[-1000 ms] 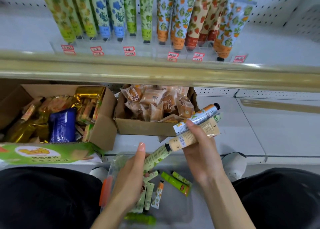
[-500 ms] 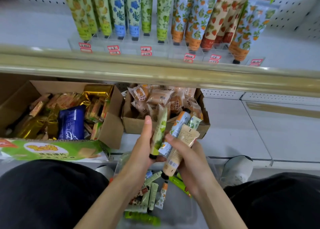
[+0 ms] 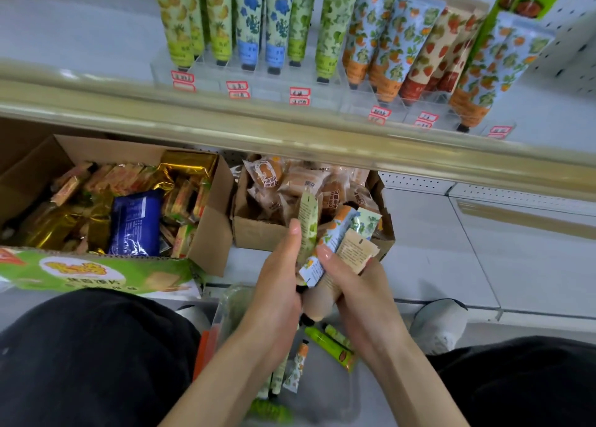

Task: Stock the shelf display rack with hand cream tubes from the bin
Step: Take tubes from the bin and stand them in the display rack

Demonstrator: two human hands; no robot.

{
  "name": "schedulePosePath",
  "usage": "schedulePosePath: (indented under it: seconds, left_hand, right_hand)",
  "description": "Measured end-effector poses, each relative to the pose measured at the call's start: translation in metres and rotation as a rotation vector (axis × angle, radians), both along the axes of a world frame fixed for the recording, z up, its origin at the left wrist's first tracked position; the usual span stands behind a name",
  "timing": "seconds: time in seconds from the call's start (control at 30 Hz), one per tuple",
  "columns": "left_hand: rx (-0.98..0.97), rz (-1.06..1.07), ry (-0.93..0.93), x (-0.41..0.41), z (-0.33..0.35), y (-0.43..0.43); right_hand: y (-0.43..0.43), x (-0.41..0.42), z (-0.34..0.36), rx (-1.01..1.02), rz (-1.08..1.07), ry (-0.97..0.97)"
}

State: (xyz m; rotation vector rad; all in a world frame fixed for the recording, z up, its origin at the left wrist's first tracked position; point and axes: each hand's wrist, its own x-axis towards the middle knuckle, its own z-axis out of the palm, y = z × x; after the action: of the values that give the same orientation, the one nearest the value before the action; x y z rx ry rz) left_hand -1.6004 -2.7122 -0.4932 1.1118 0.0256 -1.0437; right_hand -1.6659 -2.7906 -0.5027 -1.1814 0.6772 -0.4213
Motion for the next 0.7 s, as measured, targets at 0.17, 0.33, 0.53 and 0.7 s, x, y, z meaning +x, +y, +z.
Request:
schedulePosePath:
  seconds: [0.17,0.33,0.53,0.7]
  left_hand:
    - [-0.081,0.007,-0.064,-0.001,0.001,0.003]
    - [-0.138,-0.032,-0.067,0.005,-0.002,0.007]
    - [-0.106,-0.154,-0.166,0.014,-0.001,0.016]
    - [-0.072,-0.214,-0.204,0.015,-0.007,0.017]
  right_hand:
    - [-0.003,0.002,-0.002,-0.018,-0.003,-0.017]
    - [-0.005,0.004,0.001,-0.043,-0.016,-0.023]
    - [-0.007,0.002,0.008,-0.104,-0.005,0.073]
    - [-0.006,0.003,0.014,-0.115,-0.043,0.125]
